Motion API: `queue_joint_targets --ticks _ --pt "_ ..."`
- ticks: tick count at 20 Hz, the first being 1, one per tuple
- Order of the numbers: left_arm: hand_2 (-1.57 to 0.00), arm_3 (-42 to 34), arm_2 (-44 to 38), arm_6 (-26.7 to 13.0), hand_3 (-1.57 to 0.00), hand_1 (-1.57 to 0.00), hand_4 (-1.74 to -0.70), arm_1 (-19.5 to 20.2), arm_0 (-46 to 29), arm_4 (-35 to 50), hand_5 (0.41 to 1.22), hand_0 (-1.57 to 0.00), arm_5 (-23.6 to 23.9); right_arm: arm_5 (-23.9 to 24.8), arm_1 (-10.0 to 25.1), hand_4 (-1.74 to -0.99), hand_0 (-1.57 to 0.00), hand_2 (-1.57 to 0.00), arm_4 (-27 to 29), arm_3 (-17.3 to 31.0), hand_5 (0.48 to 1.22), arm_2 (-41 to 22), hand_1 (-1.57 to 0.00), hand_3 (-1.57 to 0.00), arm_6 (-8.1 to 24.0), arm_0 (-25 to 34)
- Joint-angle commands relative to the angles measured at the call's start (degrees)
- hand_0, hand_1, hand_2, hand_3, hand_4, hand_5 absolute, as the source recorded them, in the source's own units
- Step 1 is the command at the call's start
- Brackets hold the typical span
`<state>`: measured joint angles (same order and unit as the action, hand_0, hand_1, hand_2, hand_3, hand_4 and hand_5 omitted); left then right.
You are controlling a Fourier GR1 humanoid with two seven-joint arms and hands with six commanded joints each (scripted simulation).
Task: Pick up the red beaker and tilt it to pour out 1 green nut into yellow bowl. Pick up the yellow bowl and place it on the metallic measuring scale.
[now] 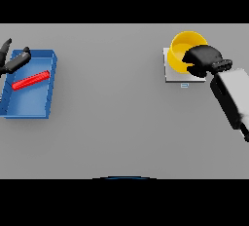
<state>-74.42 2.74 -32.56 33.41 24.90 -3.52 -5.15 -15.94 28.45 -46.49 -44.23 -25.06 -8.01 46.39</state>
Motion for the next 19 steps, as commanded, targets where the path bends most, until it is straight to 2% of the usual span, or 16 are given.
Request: queue_joint_targets --ticks 1,2,3,4,6,9,11,13,19 --pt "0.0 0.31 -0.1 0.11 0.0 0.0 -0.84 0.1 0.16 -0.13 0.78 0.0 0.08 -0.1 0.11 -1.741 -1.57 -1.4 0.24 0.49 1.221 0.35 -1.57 -1.38 -0.03 0.39" --pt "0.0 0.48 0.21 0.22 0.0 0.0 -0.84 -0.11 0.12 -0.53 0.779 0.0 0.3 -0.66 0.41 -1.741 -1.57 -1.44 0.58 0.14 1.221 0.47 -1.5 -1.25 -0.02 0.32" --pt "0.0 -0.41 0.24 0.23 0.0 0.0 -0.84 -0.04 -0.49 -0.36 0.775 0.0 0.28 -1.61 0.39 -1.682 -1.56 -1.34 0.77 -0.38 1.221 0.44 -1.43 -1.11 0.66 0.33" --pt "0.0 -0.02 0.0 -0.48 0.0 0.0 -0.84 0.23 0.17 -0.26 0.773 0.0 0.09 -1.66 -0.02 -1.632 -1.47 -1.18 1.05 -0.52 1.145 0.54 -1.28 -0.96 1.26 0.09" --pt "0.0 0.31 0.09 0.22 0.0 0.0 -0.83 0.26 -0.06 -0.2 0.771 0.0 -0.27 -2.92 -0.23 -1.559 -1.15 -0.85 2.31 -0.45 1.014 1.52 -0.96 -0.69 1.88 -0.01" --pt "0.0 -0.49 -0.11 -0.12 0.0 0.0 -0.84 -0.29 -0.01 0.44 0.764 0.0 0.07 -4.37 -0.55 -1.496 -0.61 -0.47 3.5 0.09 0.89 2.36 -0.56 -0.39 2.42 0.09" --pt "0.0 -0.05 -0.19 0.09 0.0 0.0 -0.83 0.31 -0.09 0.2 0.754 0.0 -0.32 -4.41 -0.41 -1.476 -0.39 -0.3 3.23 0.28 0.847 2.09 -0.38 -0.26 2.28 -0.15" --pt "0.0 0.07 0.08 -0.11 0.0 0.0 -0.83 -0.17 0.07 0.12 0.75 0.0 -0.15 -4.49 -0.51 -1.448 -0.25 -0.19 2.64 0.44 0.824 1.5 -0.24 -0.16 2.22 0.28" --pt "0.0 -0.55 0.08 -0.06 0.0 0.0 -0.83 -0.34 0.02 -0.03 0.76 0.0 0.46 -6.19 0.51 -1.39 -0.06 -0.05 2.17 0.44 0.779 0.87 -0.06 -0.04 2.59 0.1"
